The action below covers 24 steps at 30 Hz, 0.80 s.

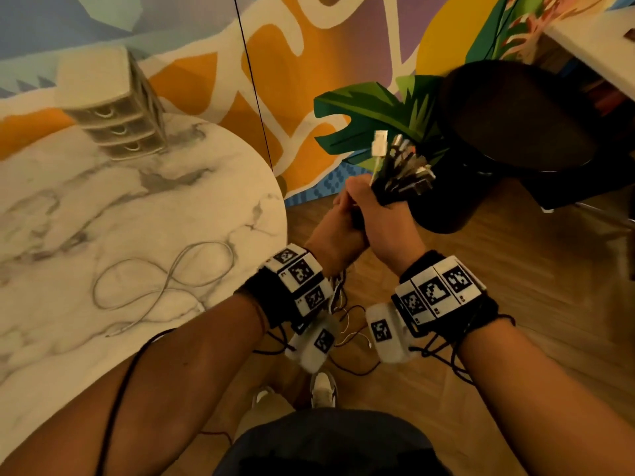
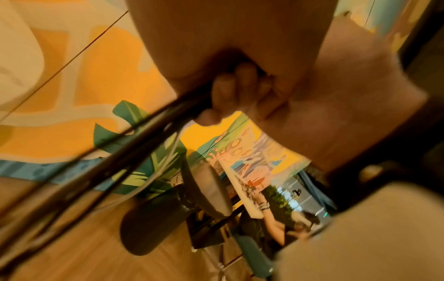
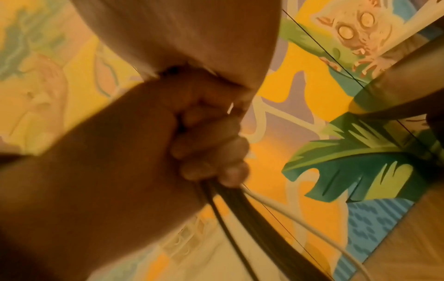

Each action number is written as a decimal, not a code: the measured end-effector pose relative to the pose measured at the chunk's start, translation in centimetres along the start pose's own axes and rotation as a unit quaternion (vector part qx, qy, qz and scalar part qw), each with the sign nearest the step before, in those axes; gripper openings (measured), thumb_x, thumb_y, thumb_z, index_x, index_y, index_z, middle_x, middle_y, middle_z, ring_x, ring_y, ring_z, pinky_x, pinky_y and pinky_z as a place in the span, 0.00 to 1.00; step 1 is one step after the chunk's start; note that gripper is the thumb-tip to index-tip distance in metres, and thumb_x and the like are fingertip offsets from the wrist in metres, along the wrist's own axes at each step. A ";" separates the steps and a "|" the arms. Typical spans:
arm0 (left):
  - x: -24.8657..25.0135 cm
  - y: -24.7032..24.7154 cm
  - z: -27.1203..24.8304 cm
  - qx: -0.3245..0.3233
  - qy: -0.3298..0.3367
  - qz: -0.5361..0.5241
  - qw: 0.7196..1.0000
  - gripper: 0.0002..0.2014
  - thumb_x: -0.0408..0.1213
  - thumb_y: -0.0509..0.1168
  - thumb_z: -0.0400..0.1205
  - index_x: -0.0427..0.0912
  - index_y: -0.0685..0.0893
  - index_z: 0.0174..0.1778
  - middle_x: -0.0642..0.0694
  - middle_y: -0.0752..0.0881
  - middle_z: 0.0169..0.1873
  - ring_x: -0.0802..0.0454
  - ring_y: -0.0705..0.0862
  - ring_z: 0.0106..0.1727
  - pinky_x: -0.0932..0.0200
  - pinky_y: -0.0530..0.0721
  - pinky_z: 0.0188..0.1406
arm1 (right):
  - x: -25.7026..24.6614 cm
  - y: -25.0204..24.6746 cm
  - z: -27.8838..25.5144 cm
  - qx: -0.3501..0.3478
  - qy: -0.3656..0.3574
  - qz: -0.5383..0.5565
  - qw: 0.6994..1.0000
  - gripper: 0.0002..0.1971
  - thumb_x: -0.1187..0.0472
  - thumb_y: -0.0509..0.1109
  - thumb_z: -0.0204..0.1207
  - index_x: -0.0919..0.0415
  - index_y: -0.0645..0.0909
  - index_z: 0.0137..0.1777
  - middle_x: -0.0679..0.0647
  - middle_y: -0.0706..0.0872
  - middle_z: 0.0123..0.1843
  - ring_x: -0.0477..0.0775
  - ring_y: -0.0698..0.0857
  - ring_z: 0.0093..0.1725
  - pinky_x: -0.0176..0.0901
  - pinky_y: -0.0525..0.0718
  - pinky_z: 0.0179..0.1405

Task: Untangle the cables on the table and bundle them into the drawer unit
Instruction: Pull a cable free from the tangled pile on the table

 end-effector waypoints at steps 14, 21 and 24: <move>1.8 -3.2 0.0 0.004 -0.184 -0.164 0.969 0.17 0.23 0.57 0.81 0.43 0.74 0.27 0.54 0.67 0.12 0.58 0.62 0.12 0.67 0.61 0.14 | 3.5 1.4 -0.4 0.015 -0.072 0.121 0.990 0.26 0.39 0.51 0.83 0.59 0.82 0.48 0.55 0.86 0.39 0.50 0.86 0.35 0.44 0.85 0.35; 4.3 -4.4 2.4 0.009 -0.142 -0.061 0.988 0.28 0.38 0.63 0.82 0.50 0.65 0.14 0.55 0.63 0.09 0.57 0.59 0.12 0.61 0.58 0.17 | 12.0 2.8 -1.1 -0.098 0.116 -0.064 0.986 0.21 0.58 0.71 0.74 0.53 0.67 0.23 0.46 0.70 0.21 0.45 0.68 0.21 0.41 0.67 0.24; 5.9 -5.5 2.8 -0.015 -0.089 0.160 0.983 0.24 0.41 0.65 0.82 0.50 0.68 0.18 0.55 0.67 0.09 0.58 0.64 0.13 0.69 0.60 0.15 | 16.1 -0.2 -0.1 -0.063 0.168 -0.168 0.969 0.21 0.57 0.69 0.78 0.54 0.67 0.24 0.49 0.66 0.21 0.47 0.63 0.20 0.41 0.61 0.25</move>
Point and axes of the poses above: each hand's wrist, its own z-axis towards the middle knuckle, its own y-axis out of the palm, x = y × z, the point moved 3 cm from there along z, towards the middle knuckle
